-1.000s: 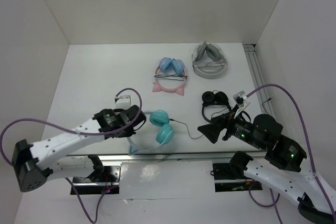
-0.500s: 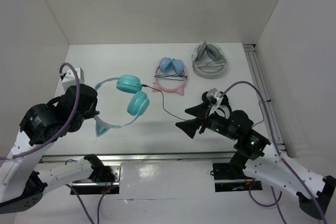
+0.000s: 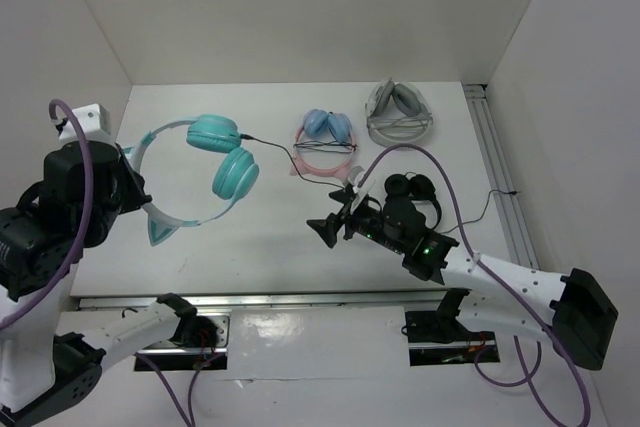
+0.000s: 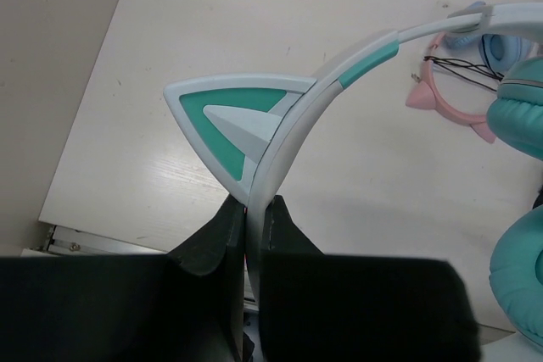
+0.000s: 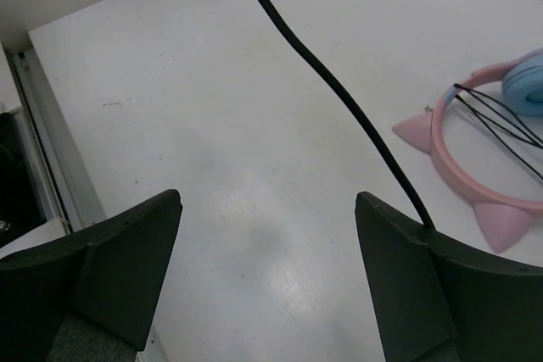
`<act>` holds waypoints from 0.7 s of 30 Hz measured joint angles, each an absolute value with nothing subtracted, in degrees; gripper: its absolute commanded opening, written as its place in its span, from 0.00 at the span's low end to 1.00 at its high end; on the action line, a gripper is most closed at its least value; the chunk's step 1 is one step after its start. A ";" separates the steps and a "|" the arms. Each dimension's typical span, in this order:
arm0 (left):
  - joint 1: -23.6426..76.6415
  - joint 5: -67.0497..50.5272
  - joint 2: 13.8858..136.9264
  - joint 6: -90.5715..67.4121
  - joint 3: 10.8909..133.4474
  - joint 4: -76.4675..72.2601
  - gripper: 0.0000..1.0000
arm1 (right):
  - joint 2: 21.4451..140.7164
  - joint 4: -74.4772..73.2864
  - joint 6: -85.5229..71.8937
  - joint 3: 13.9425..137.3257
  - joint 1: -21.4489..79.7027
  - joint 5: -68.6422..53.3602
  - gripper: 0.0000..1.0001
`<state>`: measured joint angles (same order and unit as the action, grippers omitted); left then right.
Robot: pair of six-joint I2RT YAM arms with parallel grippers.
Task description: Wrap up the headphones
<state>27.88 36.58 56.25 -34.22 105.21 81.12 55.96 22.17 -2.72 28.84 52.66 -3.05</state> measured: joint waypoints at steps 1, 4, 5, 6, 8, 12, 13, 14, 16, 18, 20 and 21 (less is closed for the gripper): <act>27.33 36.07 56.05 -33.85 105.49 81.21 0.00 | 56.49 22.33 -2.09 29.32 52.73 -2.31 0.90; 26.15 35.09 55.53 -33.01 105.78 81.41 0.00 | 56.51 21.96 -0.69 30.41 52.86 -2.79 0.89; 25.93 34.94 55.42 -32.95 105.78 81.52 0.00 | 56.27 21.26 -0.30 30.94 52.99 -4.14 0.88; 25.80 34.76 55.37 -32.91 105.78 81.60 0.00 | 56.12 20.08 -0.01 31.92 53.15 -5.76 0.88; 25.67 34.54 55.40 -32.88 105.78 81.71 0.00 | 55.94 16.69 0.38 34.85 53.41 -10.33 0.88; 25.65 34.06 55.75 -32.77 105.84 81.97 0.00 | 56.29 10.46 1.02 42.70 53.49 -21.85 0.86; 25.65 34.00 55.92 -32.77 105.91 82.00 0.00 | 56.51 9.41 1.23 44.60 53.49 -24.99 0.86; 25.63 33.71 56.14 -32.75 106.02 82.06 0.00 | 56.64 8.99 1.23 45.78 53.49 -26.83 0.86; 25.63 32.80 56.58 -32.73 106.19 82.08 0.00 | 56.23 9.47 1.32 46.46 53.91 -27.90 0.88; 25.63 31.97 56.88 -32.69 106.19 82.06 0.00 | 54.74 10.35 1.32 45.25 54.13 -26.55 0.88; 25.63 31.24 56.93 -32.38 106.15 82.06 0.00 | 52.18 12.43 1.23 42.61 54.13 -23.62 0.88; 25.63 31.00 56.90 -32.16 106.02 82.06 0.00 | 51.27 13.58 1.19 41.63 54.13 -22.06 0.88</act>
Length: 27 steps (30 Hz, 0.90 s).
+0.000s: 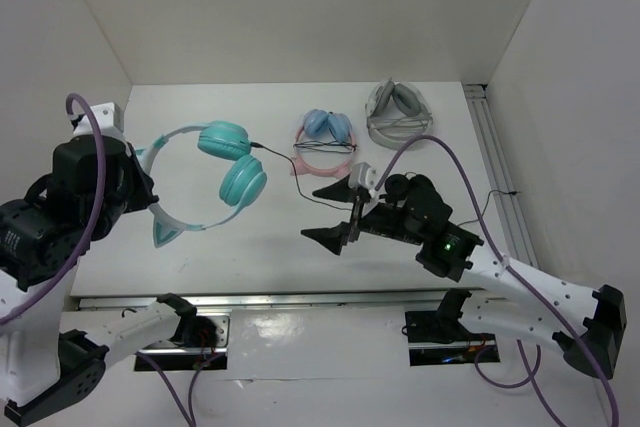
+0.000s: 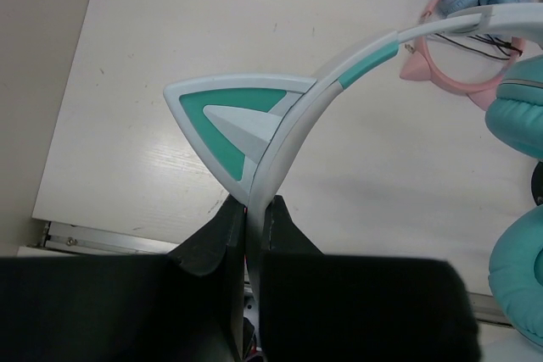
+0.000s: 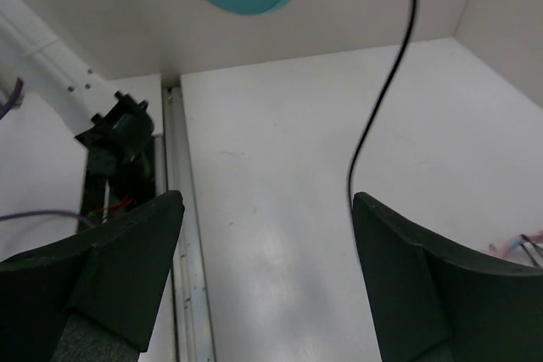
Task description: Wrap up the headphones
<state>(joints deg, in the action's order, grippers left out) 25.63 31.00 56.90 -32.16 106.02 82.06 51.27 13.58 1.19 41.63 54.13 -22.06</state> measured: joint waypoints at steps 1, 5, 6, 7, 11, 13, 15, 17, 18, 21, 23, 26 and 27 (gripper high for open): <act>25.63 30.81 56.88 -31.88 105.78 81.97 0.00 | 50.57 14.96 1.19 40.84 54.13 -20.18 0.88; 25.63 28.58 55.99 -31.64 103.18 81.82 0.00 | 53.21 18.50 1.39 42.94 53.49 -15.75 0.83; 25.63 27.94 55.75 -31.64 102.45 81.82 0.00 | 54.94 19.00 1.39 44.40 53.23 -15.16 0.80; 25.63 27.05 55.61 -31.59 101.71 81.80 0.00 | 57.08 19.79 1.39 45.87 53.10 -14.72 0.80; 25.63 24.69 54.92 -31.46 100.05 81.21 0.00 | 63.02 22.59 0.91 47.33 52.47 -13.63 0.76; 25.63 23.70 54.92 -31.44 99.96 80.97 0.00 | 65.19 23.40 0.69 47.33 52.36 -12.62 0.67; 25.63 23.22 54.92 -31.46 99.96 80.62 0.00 | 66.94 24.16 0.36 47.33 51.94 -12.38 0.56; 25.63 23.35 54.87 -31.44 100.01 80.58 0.00 | 68.18 24.67 0.01 47.29 51.31 -12.51 0.26; 25.63 23.70 54.87 -31.46 100.05 80.60 0.00 | 68.49 24.88 0.10 47.20 51.07 -12.64 0.21; 25.63 25.10 54.87 -31.77 100.09 80.64 0.00 | 68.58 26.94 -0.80 45.89 50.65 -12.78 0.17; 25.63 26.28 54.85 -31.97 100.09 80.71 0.00 | 68.38 27.94 -0.84 44.36 50.41 -12.95 0.19; 25.63 27.14 54.57 -32.42 100.09 80.71 0.00 | 68.03 28.95 -1.13 41.71 50.33 -13.13 0.43; 25.63 27.20 54.41 -32.82 100.09 80.71 0.00 | 67.94 29.45 -1.06 40.82 50.30 -13.17 0.43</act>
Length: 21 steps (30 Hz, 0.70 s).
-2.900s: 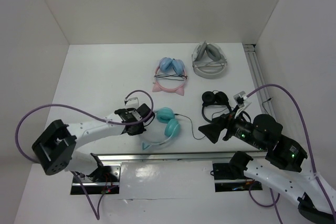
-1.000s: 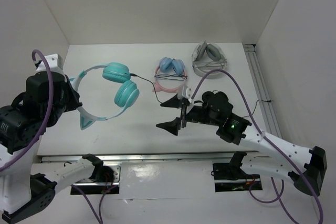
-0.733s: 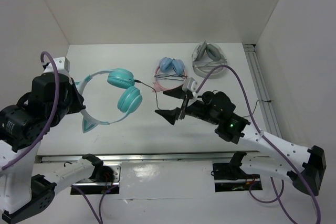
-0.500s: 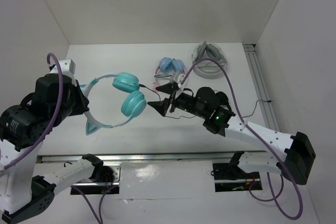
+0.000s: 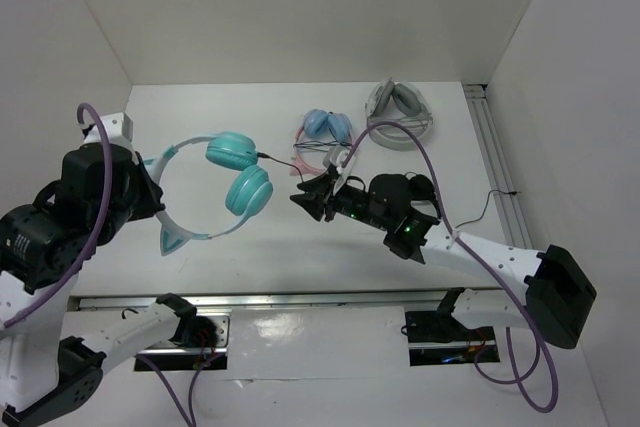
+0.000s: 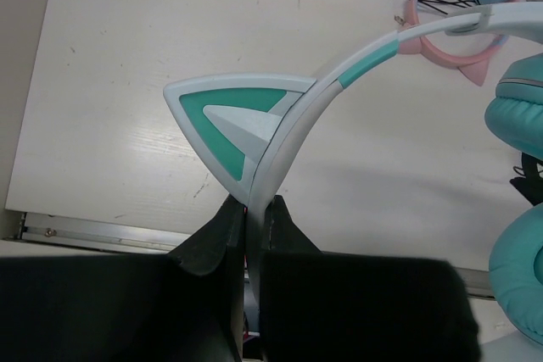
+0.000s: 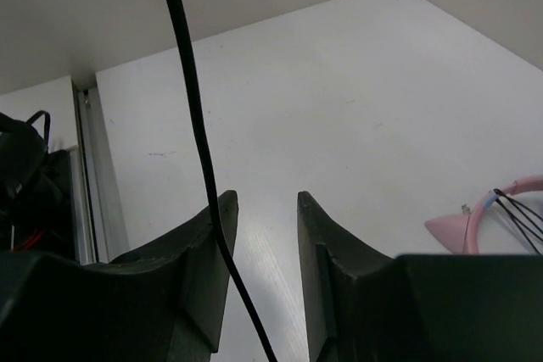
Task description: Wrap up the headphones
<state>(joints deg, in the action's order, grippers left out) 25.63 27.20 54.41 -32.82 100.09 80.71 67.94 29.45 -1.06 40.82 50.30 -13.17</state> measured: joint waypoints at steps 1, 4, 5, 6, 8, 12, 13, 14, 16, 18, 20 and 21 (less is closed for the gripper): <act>25.63 27.22 54.22 -33.17 100.09 80.68 0.00 | 67.94 29.61 -1.13 40.18 50.26 -13.17 0.43; 25.63 27.24 53.87 -33.58 100.12 80.58 0.00 | 67.94 29.78 -1.21 39.70 50.09 -13.41 0.43; 25.63 27.24 53.76 -33.74 100.12 80.58 0.00 | 67.94 30.13 -1.26 39.70 49.98 -13.69 0.43; 25.63 27.22 53.58 -33.95 100.12 80.58 0.00 | 68.01 30.61 -1.34 39.70 49.89 -13.93 0.43; 25.63 27.22 53.36 -34.76 100.18 80.60 0.00 | 68.40 31.51 -1.48 39.59 49.67 -14.26 0.43; 25.63 27.83 53.45 -35.09 101.38 80.73 0.00 | 71.02 34.52 -2.02 38.15 48.31 -15.09 0.43; 25.63 28.34 53.49 -35.27 101.91 80.75 0.00 | 72.20 34.98 -2.22 37.89 47.57 -15.38 0.43; 25.63 28.73 53.49 -35.53 102.45 80.79 0.00 | 73.56 35.27 -2.52 37.78 46.70 -15.75 0.44; 25.63 29.47 53.76 -36.27 103.53 80.84 0.00 | 76.38 35.99 -3.14 37.76 45.10 -16.78 0.44; 25.63 30.20 53.82 -36.47 104.66 80.93 0.00 | 79.02 36.73 -4.05 37.56 43.53 -17.93 0.46; 25.63 31.07 53.93 -36.67 105.36 80.97 0.00 | 80.97 37.21 -4.67 37.21 42.63 -18.65 0.46; 25.63 31.46 54.11 -36.73 105.69 81.01 0.00 | 81.78 37.41 -4.93 37.08 42.35 -18.92 0.46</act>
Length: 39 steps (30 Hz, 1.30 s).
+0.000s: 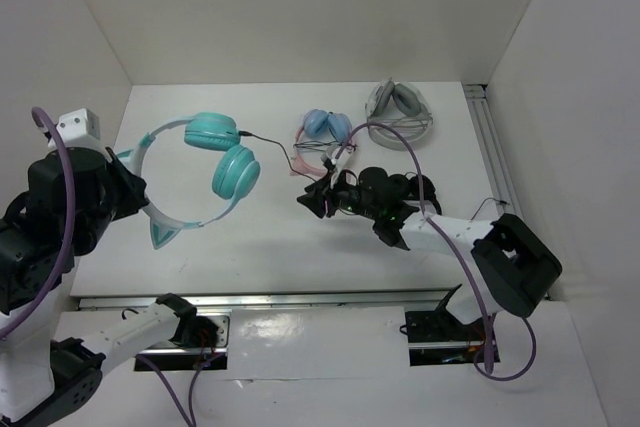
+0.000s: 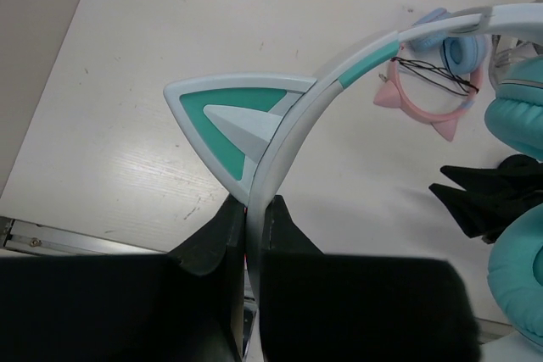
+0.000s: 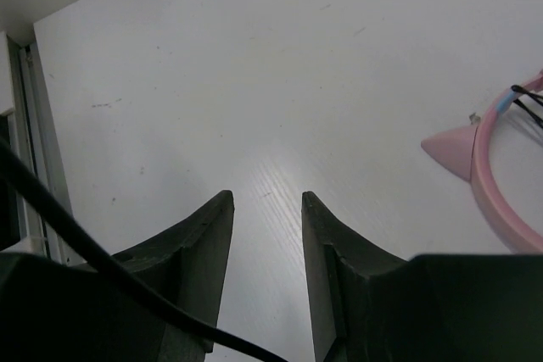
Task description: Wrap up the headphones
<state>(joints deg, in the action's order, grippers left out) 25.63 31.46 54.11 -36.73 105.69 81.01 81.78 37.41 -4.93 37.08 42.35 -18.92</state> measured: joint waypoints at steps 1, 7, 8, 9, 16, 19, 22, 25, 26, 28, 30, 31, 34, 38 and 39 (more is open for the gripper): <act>25.63 31.92 54.33 -36.77 106.08 81.03 0.00 | 82.48 37.52 -5.17 37.01 42.15 -19.14 0.46; 25.63 35.51 56.60 -39.11 108.95 81.73 0.00 | 85.17 40.23 -6.44 36.60 41.52 -19.53 0.49; 25.63 36.12 56.84 -39.57 109.27 81.78 0.00 | 85.56 40.36 -6.61 36.42 41.30 -19.29 0.50; 25.63 36.56 56.88 -39.94 109.49 81.84 0.00 | 85.82 40.45 -6.92 36.25 41.15 -18.81 0.52; 25.63 38.96 56.42 -42.52 110.04 82.11 0.00 | 86.48 40.51 -8.12 34.68 40.86 -15.86 0.56; 25.63 39.42 55.96 -42.78 110.50 82.46 0.00 | 86.48 40.40 -8.14 34.00 40.84 -14.57 0.36; 25.63 39.99 55.55 -43.99 110.98 82.70 0.00 | 86.19 40.05 -9.17 33.65 40.84 -12.05 0.00; 25.63 40.56 55.24 -44.56 110.85 82.87 0.00 | 84.71 38.61 -10.26 33.61 41.34 -7.99 0.00; 25.63 40.71 55.24 -44.97 110.48 82.83 0.00 | 83.70 37.47 -10.63 33.63 41.91 -5.61 0.00; 25.63 40.93 55.24 -45.41 109.49 82.65 0.00 | 81.49 34.61 -11.00 33.98 43.64 -1.87 0.00; 25.63 41.06 55.31 -45.47 108.03 82.65 0.00 | 79.20 31.00 -11.11 35.16 45.84 2.46 0.00; 25.63 41.08 55.35 -45.47 107.42 82.72 0.00 | 78.13 29.04 -11.09 36.14 46.89 4.47 0.00; 25.63 41.25 55.59 -45.47 105.67 82.59 0.00 | 75.50 23.46 -10.83 39.83 50.57 11.57 0.00; 25.63 42.72 55.96 -45.76 104.07 82.48 0.00 | 72.90 15.42 -9.91 45.39 56.31 20.97 0.00; 25.63 43.33 56.05 -46.06 103.74 82.48 0.00 | 72.38 13.54 -9.41 46.50 57.80 23.51 0.00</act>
